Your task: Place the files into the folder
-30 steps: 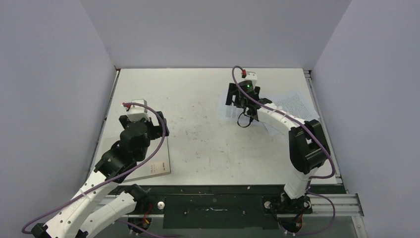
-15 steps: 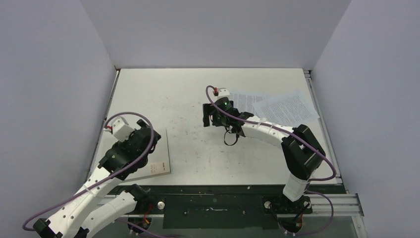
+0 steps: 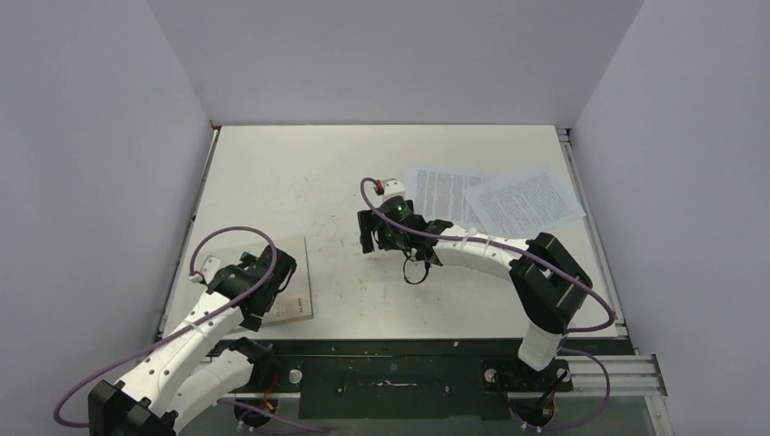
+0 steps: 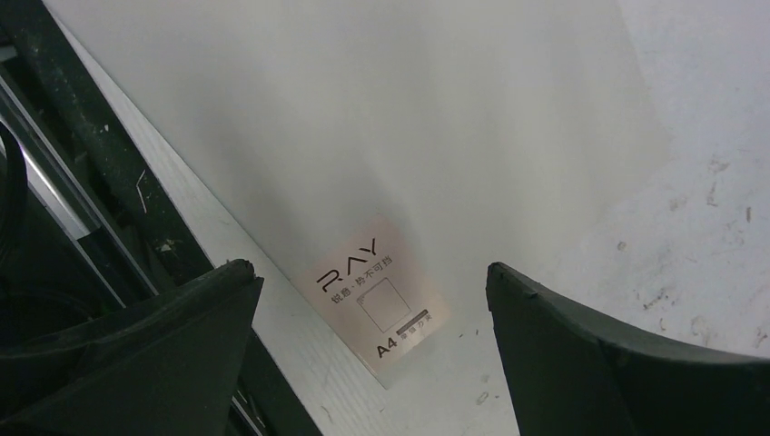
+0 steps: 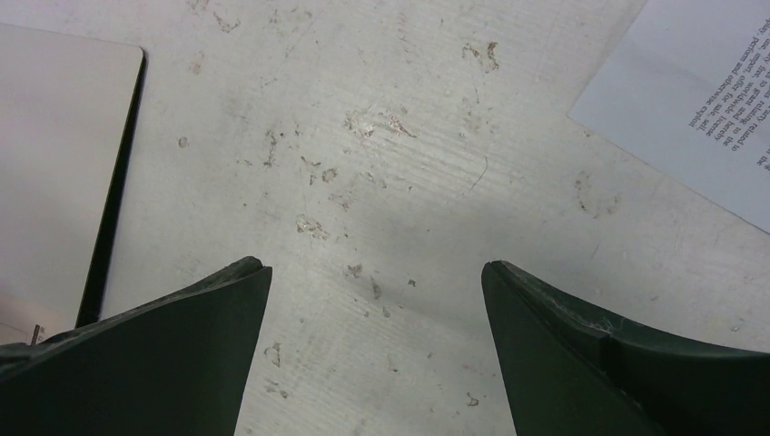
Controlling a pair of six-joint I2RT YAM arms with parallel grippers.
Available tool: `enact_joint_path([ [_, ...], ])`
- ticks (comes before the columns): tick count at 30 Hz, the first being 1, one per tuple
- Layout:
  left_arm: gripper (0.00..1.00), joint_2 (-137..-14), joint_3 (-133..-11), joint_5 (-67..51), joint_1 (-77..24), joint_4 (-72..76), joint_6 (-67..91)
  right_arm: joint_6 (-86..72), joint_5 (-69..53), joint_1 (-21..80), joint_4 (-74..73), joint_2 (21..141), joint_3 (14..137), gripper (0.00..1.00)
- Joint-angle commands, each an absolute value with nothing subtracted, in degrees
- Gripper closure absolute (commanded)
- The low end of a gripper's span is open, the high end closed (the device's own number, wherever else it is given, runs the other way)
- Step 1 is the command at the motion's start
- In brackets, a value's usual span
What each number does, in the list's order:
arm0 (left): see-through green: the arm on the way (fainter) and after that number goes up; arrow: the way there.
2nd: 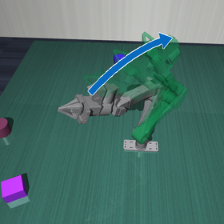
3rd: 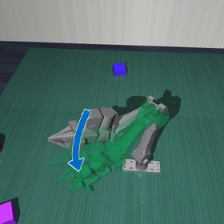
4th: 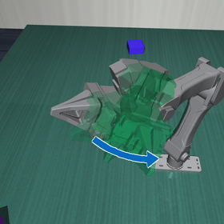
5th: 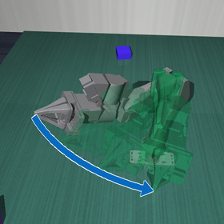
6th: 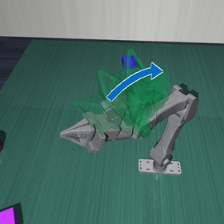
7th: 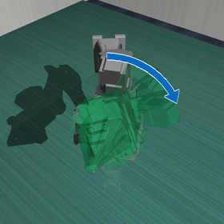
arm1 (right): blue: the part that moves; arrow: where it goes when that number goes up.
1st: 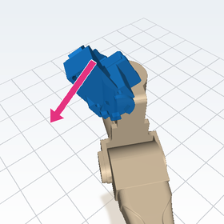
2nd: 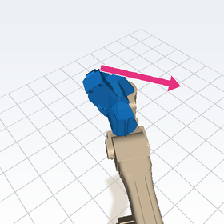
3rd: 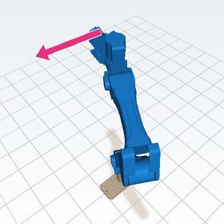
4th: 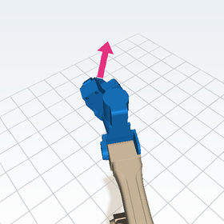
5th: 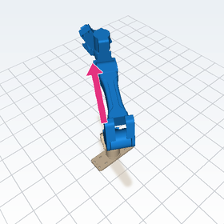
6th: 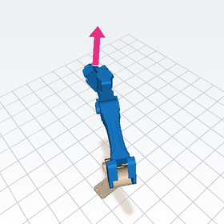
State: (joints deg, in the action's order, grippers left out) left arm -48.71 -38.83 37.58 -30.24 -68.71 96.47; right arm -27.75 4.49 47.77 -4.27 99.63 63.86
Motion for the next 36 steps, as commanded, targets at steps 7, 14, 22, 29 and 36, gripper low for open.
enact_joint_path([
  [7,0.04,-52.19,-32.50,24.88,-21.91,-57.45,92.33,-27.69,5.95,48.45,-0.91,96.12,61.66,0.10],
  [14,0.04,-54.77,-27.58,19.60,-16.65,-49.20,87.53,-27.73,5.26,48.56,-0.44,96.23,60.27,0.10],
  [22,0.02,-59.32,-26.55,19.37,-15.08,-43.10,82.88,-27.93,4.26,49.16,0.35,97.73,59.81,0.10],
  [29,0.19,-64.81,-27.66,19.32,-15.10,-36.83,75.25,-27.86,3.87,49.88,0.90,98.28,59.82,0.10],
  [36,0.44,-71.42,-28.53,15.56,-15.36,-28.86,66.97,-27.94,4.04,50.25,0.53,96.78,58.93,0.10],
])
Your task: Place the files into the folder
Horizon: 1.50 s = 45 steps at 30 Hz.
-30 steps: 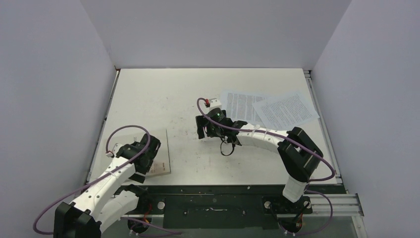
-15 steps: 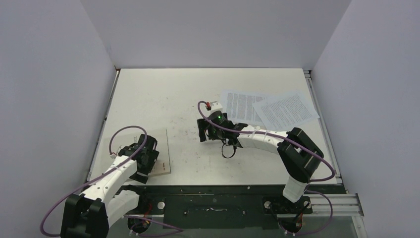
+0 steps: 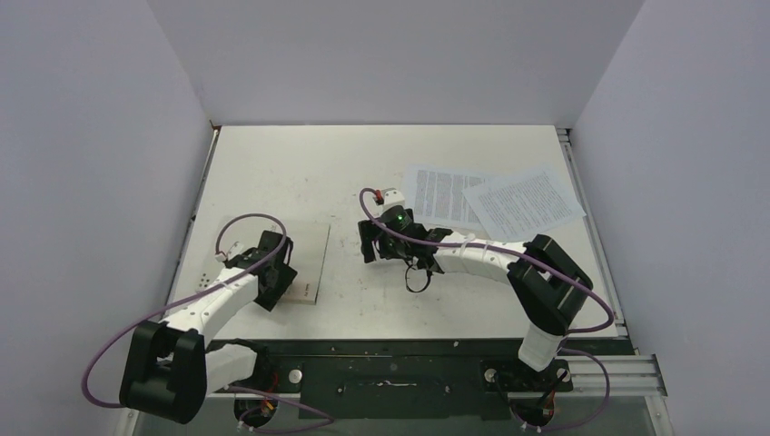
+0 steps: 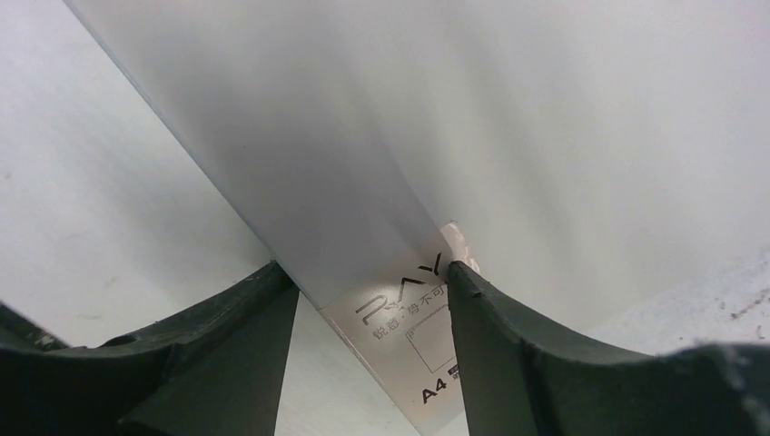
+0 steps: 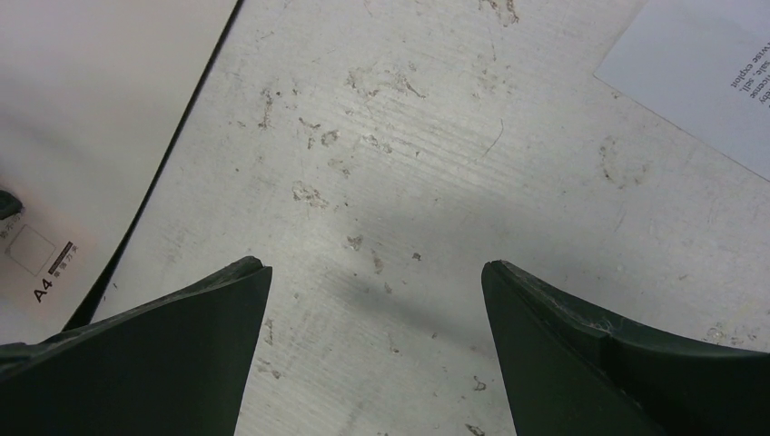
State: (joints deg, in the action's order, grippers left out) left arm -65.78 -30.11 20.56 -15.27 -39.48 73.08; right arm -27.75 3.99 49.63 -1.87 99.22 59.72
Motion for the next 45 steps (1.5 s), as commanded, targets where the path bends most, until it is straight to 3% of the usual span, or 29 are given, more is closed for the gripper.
enact_joint_path([
  [1,0.45,-72.78,-28.97,15.03,-15.64,-28.38,66.12,-27.95,4.11,50.31,0.53,96.51,58.70,0.10],
  [16,0.70,-87.15,-35.26,11.52,-30.25,-21.01,55.32,-27.65,7.49,50.54,-2.53,87.37,51.94,0.10],
  [26,0.75,-91.64,-39.80,12.41,-40.61,-23.44,50.66,-28.33,12.55,50.41,-5.21,78.41,47.31,0.10],
  [37,0.74,-79.03,-36.92,11.26,-45.09,-26.17,48.44,-26.93,16.58,48.78,-7.56,75.92,48.87,0.10],
  [41,0.67,-73.13,-36.57,11.73,-45.00,-29.47,49.15,-26.09,14.26,45.58,-6.42,77.39,49.44,0.10],
  [45,0.52,-68.40,-37.21,14.88,-44.64,-30.94,49.90,-25.37,9.21,41.49,-4.33,79.90,50.14,0.10],
])
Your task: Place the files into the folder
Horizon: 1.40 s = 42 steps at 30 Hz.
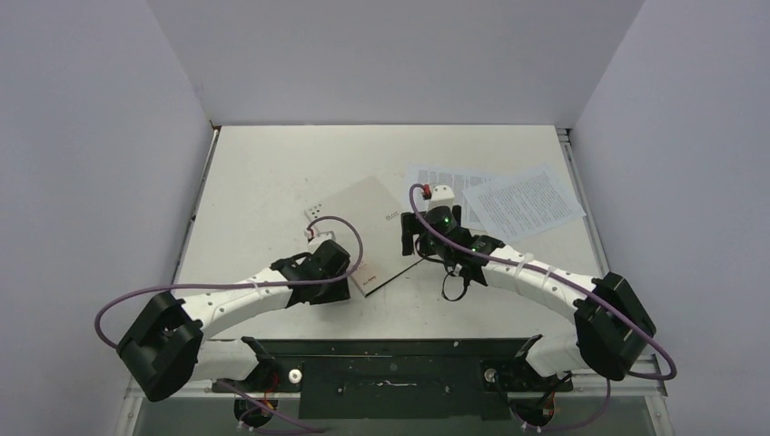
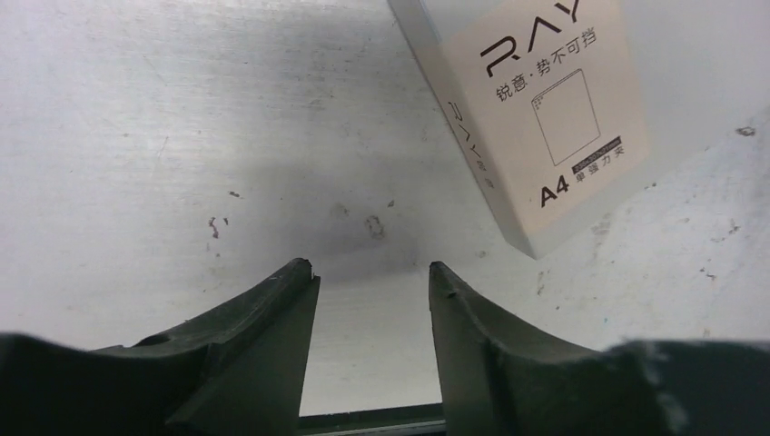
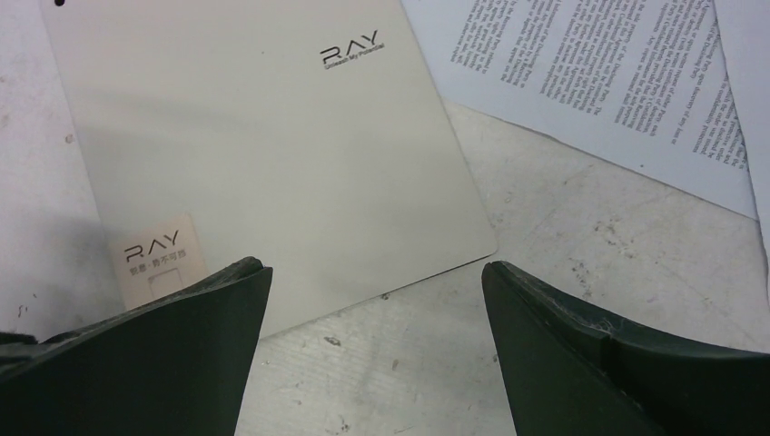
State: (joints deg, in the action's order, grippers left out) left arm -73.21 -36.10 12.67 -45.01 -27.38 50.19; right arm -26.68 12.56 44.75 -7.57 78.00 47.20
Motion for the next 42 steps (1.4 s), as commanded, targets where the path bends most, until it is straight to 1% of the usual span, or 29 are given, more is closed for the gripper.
enact_joint_path([
  [1,0.47,-67.43,-37.37,15.13,-44.22,-30.89,49.97,-25.06,8.23,40.58,-4.22,80.76,50.99,0.10],
  [3,0.39,-66.63,-37.44,14.74,-42.73,-30.16,49.94,-24.48,6.16,38.98,-4.07,82.53,52.22,0.10],
  [4,0.33,-66.36,-37.33,14.05,-41.38,-29.16,49.87,-24.44,5.34,38.02,-4.09,83.39,52.81,0.10],
  [6,0.28,-65.65,-36.51,11.28,-39.25,-26.80,49.06,-24.10,2.84,36.77,-3.98,85.07,53.89,0.10],
  [8,0.20,-64.53,-34.54,7.00,-35.74,-21.18,47.92,-24.21,1.22,35.65,-3.51,86.75,54.65,0.10],
  [10,0.14,-63.53,-32.11,2.17,-32.43,-15.52,47.06,-24.32,-1.16,34.47,-2.87,88.77,55.28,0.10],
  [11,0.01,-63.14,-31.06,-0.37,-30.90,-12.69,46.73,-24.50,-2.00,33.92,-2.51,89.65,55.67,0.10],
  [12,0.03,-62.91,-30.51,-2.29,-29.72,-11.00,46.66,-24.52,-2.83,33.41,-2.05,90.67,56.09,0.10],
  [13,0.03,-62.78,-30.41,-3.47,-28.90,-9.87,46.58,-24.52,-3.75,32.89,-2.07,91.63,56.59,0.10],
  [17,0.04,-64.21,-32.85,-0.67,-27.70,-10.15,45.73,-24.44,-6.29,31.55,-2.15,95.35,59.08,0.10],
  [21,0.04,-67.57,-34.60,-0.44,-24.92,-10.28,45.97,-24.21,-7.72,30.21,-1.86,97.83,60.98,0.10],
  [25,0.04,-71.15,-34.75,-3.55,-20.99,-8.53,48.27,-23.53,-10.20,28.67,-1.03,100.28,62.09,0.10],
  [36,0.04,-82.60,-39.50,-5.29,-20.97,-5.13,48.97,-23.81,-14.16,27.07,2.32,104.97,61.94,0.10],
  [42,0.04,-86.29,-40.20,-4.32,-21.71,-3.80,48.69,-24.44,-16.59,27.16,4.71,104.93,57.88,0.10],
])
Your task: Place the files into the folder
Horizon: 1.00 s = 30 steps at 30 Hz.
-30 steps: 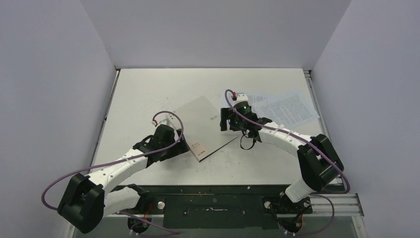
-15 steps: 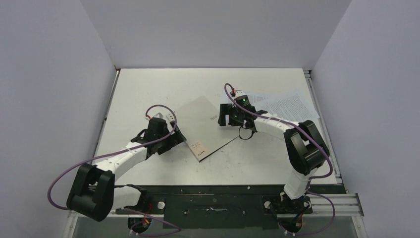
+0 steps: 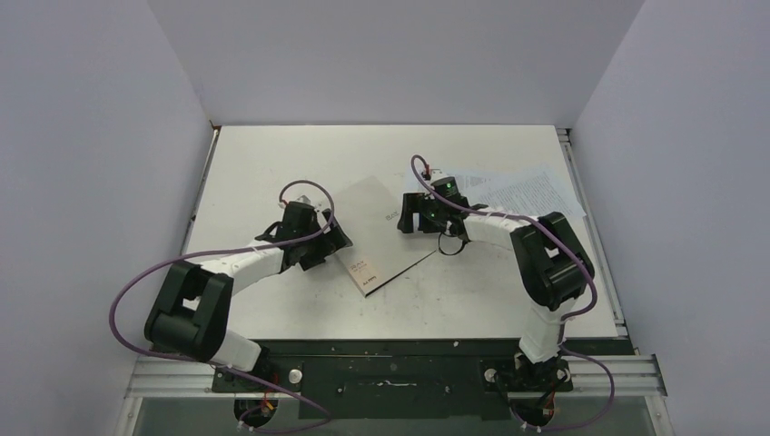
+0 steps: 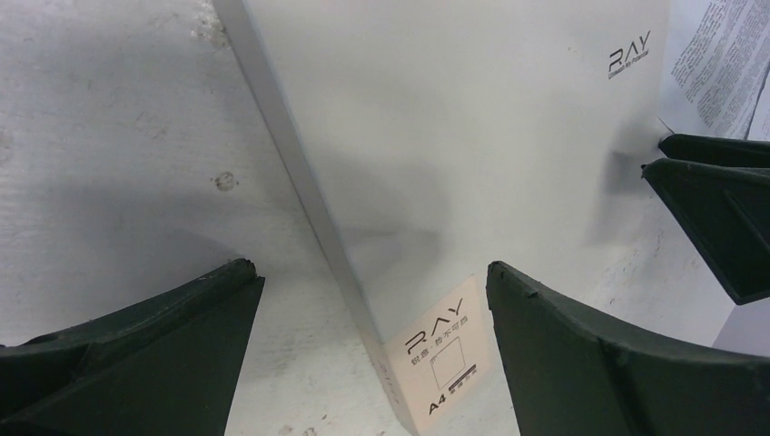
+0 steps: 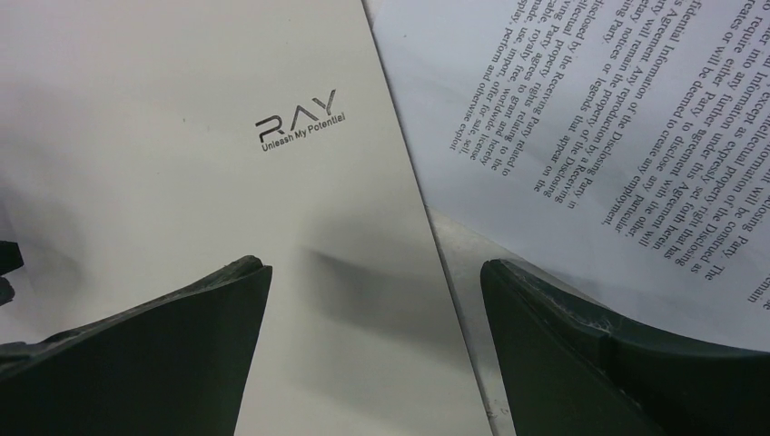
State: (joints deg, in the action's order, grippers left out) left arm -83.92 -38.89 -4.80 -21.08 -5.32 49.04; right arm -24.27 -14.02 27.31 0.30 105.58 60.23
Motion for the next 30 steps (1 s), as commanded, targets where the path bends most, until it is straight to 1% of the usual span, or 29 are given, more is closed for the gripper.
enact_joint_path([
  [1,0.04,-86.61,-40.32,-3.62,-21.98,-3.98,48.45,-24.76,-16.87,27.10,5.40,104.53,56.79,0.10],
  [8,0.03,-89.21,-42.26,-1.55,-24.09,-5.06,46.12,-27.56,-18.94,27.89,9.90,100.50,48.93,0.10],
  [14,0.04,-91.34,-44.52,-0.44,-27.14,-7.38,44.04,-28.95,-17.60,30.27,11.16,95.20,43.26,0.10],
  [19,0.03,-91.91,-44.02,0.73,-30.63,-7.56,43.39,-30.45,-15.99,34.49,11.66,91.35,38.71,0.10],
  [24,0.04,-91.61,-42.45,0.37,-35.32,-6.98,43.79,-33.71,-11.73,40.09,12.23,87.35,33.62,0.10],
  [30,0.03,-90.85,-40.56,0.00,-41.34,-5.42,45.09,-39.75,-8.60,42.88,14.96,80.57,24.53,0.10],
])
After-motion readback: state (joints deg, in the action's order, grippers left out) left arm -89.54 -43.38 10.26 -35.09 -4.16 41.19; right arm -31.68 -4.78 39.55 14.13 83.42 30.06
